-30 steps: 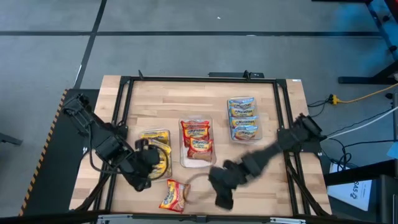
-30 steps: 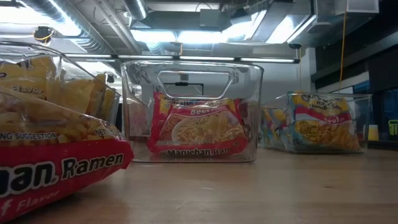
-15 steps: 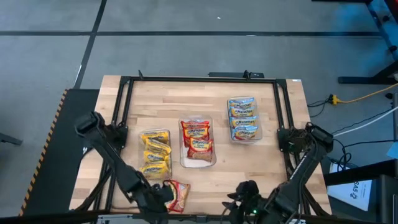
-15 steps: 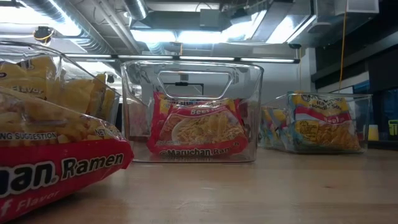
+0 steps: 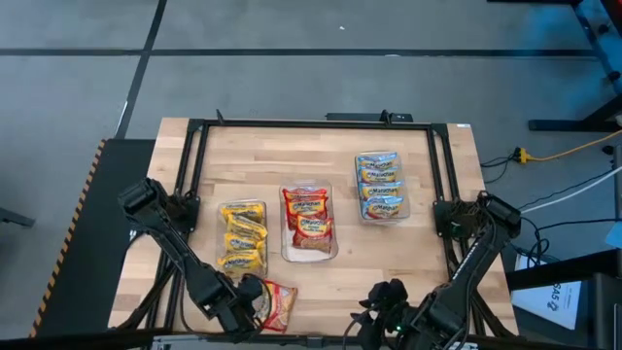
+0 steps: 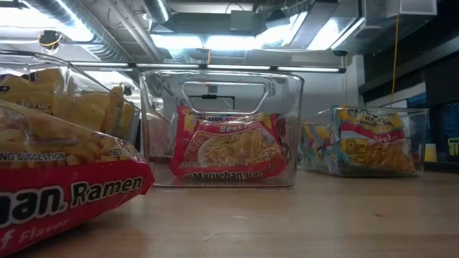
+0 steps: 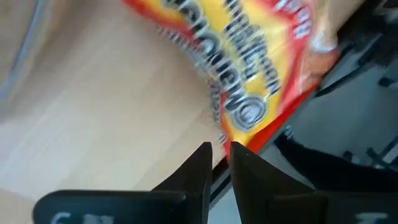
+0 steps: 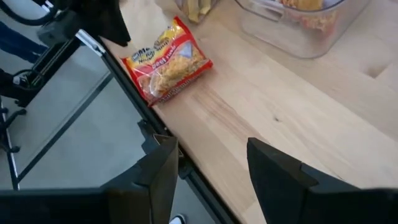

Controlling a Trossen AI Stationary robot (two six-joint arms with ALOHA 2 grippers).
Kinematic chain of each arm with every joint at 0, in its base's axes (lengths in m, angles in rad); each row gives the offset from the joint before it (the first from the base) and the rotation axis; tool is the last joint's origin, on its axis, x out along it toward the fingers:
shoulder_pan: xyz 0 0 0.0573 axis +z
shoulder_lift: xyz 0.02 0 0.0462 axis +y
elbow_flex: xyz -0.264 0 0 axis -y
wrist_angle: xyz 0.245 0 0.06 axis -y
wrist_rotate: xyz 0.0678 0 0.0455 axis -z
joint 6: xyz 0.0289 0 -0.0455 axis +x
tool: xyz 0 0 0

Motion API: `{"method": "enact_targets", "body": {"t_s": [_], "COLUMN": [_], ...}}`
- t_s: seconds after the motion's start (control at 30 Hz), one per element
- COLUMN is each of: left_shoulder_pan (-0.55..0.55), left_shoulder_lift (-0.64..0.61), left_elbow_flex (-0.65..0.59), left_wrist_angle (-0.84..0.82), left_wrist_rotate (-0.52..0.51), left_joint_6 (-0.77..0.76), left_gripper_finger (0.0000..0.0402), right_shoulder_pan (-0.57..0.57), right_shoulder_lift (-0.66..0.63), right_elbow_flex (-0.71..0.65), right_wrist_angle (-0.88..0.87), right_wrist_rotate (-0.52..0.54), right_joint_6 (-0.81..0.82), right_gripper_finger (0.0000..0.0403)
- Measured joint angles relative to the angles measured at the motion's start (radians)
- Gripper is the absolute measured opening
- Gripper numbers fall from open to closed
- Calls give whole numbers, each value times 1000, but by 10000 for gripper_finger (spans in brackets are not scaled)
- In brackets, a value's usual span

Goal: Sort Maruchan noodles
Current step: Put the red noodle pack into the middle transparent bin

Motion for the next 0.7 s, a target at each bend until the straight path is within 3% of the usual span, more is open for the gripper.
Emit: {"method": "enact_targets", "body": {"t_s": [0.1,0.7], "left_shoulder_pan": [0,10], "left_shoulder_lift": [0,24], "left_elbow_flex": [0,0], "left_wrist_angle": [10,94], "left_wrist_rotate": [43,-4], "left_joint_6": [-3,-58], "left_gripper_finger": [51,51], "right_shoulder_pan": [0,0], "right_shoulder_lift": [0,0], "right_elbow_flex": [0,0], "right_wrist_angle": [-3,-12], "right_wrist_rotate": [-15,-17], "right_joint_6": [0,-53], "right_gripper_finger": [188,188]}}
